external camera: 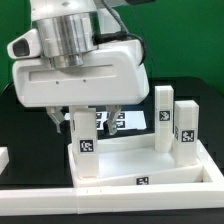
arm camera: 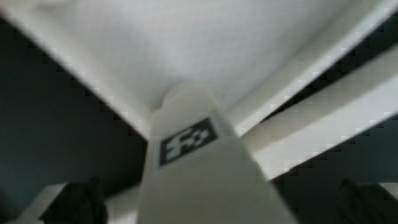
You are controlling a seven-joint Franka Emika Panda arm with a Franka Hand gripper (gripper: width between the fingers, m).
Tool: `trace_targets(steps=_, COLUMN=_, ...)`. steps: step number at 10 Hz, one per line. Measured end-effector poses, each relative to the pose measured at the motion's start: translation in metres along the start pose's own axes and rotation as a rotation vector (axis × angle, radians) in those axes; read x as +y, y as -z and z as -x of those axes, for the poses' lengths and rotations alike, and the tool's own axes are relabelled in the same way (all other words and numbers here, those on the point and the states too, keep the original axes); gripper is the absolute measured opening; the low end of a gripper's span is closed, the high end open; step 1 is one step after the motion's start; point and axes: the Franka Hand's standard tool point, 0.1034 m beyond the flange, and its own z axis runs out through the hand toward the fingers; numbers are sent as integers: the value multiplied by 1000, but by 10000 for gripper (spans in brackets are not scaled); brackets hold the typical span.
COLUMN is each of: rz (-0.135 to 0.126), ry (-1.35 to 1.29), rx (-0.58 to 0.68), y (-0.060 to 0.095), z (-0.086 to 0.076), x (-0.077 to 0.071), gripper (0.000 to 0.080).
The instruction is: Assemble desk
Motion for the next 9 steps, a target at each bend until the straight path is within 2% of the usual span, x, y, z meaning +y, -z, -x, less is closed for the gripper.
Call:
trace_targets(steps=1, rz=11, ry=164, rx=2, y=2, z=-1, x=1, gripper=649)
trace_targets(steps=2, rz=9, ry=120, rx=1, y=1, z=0, x=1, gripper=649)
trace_targets(steps=4, rz=10, ry=109, rx=0, y=1, z=0, x=1, gripper=410)
trace_targets(steps=5, rz=11, ry=67, rx=0, y=0, z=0, x=2, gripper=410)
trace_targets(steps=6, rz=11, ry=-6, rx=0, y=0, z=0, x=2, gripper=288)
trace_targets(steps=8, rz=11, ry=-156, rx=1, y=0, z=0, x=3, gripper=288)
trace_targets(steps=9, rz=15, ry=-345, rx=-4, y=0, z=0, x=3, gripper=288)
